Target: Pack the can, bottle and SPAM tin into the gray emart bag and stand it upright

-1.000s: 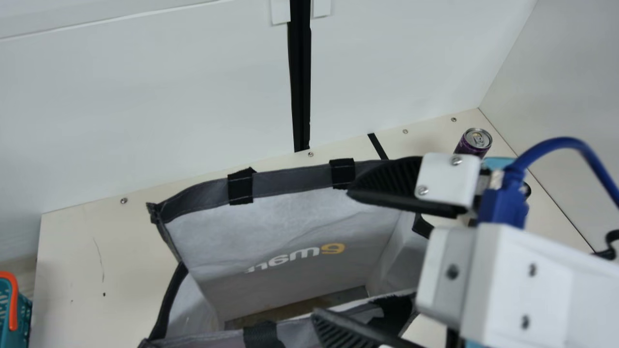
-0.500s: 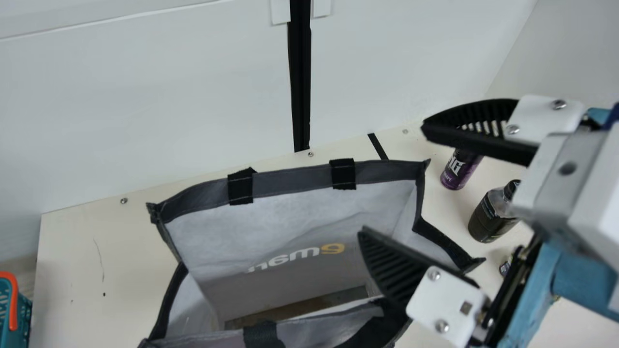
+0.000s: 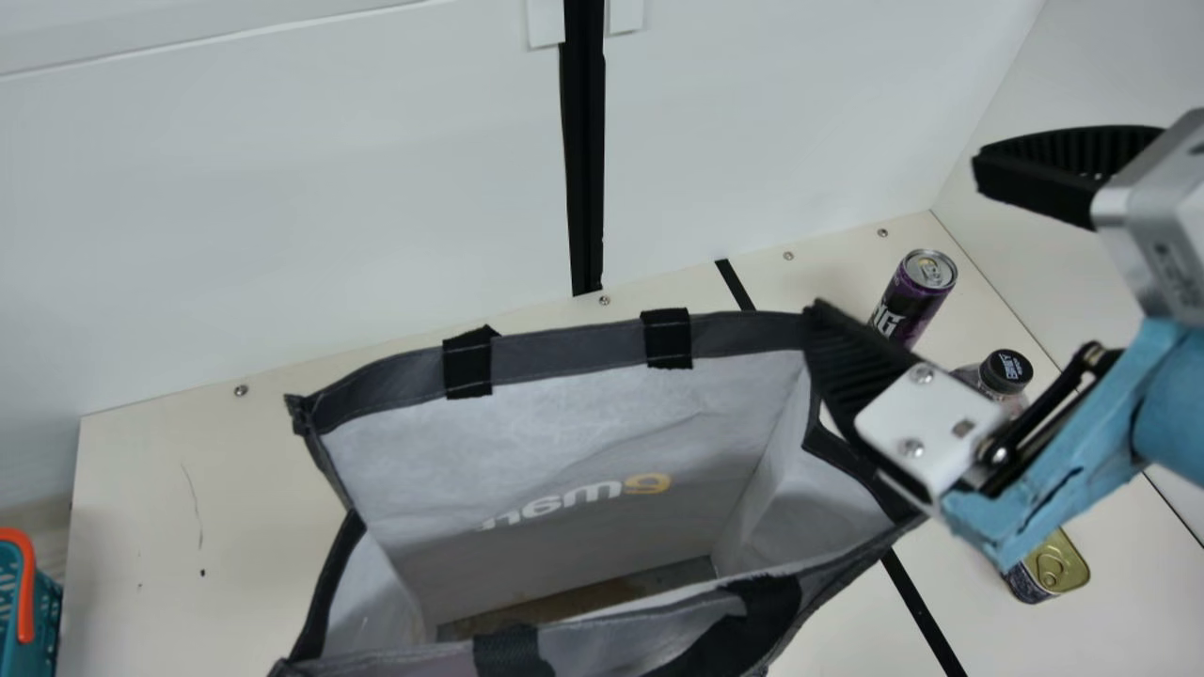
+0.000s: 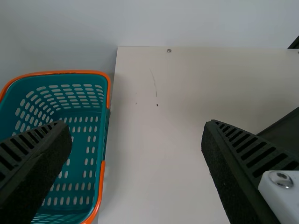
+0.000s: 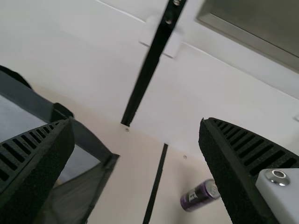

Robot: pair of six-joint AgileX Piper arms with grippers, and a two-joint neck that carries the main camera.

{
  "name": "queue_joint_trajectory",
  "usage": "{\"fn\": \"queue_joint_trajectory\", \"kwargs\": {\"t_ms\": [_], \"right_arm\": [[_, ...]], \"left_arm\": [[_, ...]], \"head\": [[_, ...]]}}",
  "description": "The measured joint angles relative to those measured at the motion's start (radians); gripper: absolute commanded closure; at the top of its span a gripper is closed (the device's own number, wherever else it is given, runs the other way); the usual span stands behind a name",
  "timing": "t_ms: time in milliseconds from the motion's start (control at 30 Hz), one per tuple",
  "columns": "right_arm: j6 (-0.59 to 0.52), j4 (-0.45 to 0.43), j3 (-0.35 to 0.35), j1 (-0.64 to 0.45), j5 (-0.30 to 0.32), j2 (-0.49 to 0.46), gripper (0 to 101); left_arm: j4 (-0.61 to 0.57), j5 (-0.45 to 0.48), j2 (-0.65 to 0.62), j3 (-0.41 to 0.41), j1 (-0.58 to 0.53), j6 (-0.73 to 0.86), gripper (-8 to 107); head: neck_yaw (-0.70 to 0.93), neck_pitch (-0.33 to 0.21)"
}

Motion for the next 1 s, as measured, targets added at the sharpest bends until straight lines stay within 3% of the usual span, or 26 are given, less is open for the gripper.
{"fn": "queue_joint_trajectory", "kwargs": {"t_ms": [600, 1000], "right_arm": [[-0.016, 0.054, 0.091, -0.353, 0.000, 0.016, 6], [-0.092, 0.089, 0.189, -0.532, 0.000, 0.021, 6]], "left_arm": [[0.000, 0.000, 0.000, 0.000, 0.000, 0.000, 9], [0.000, 0.000, 0.000, 0.000, 0.000, 0.000, 9]], "head": [[0.002, 0.000], [0.000, 0.000]]}}
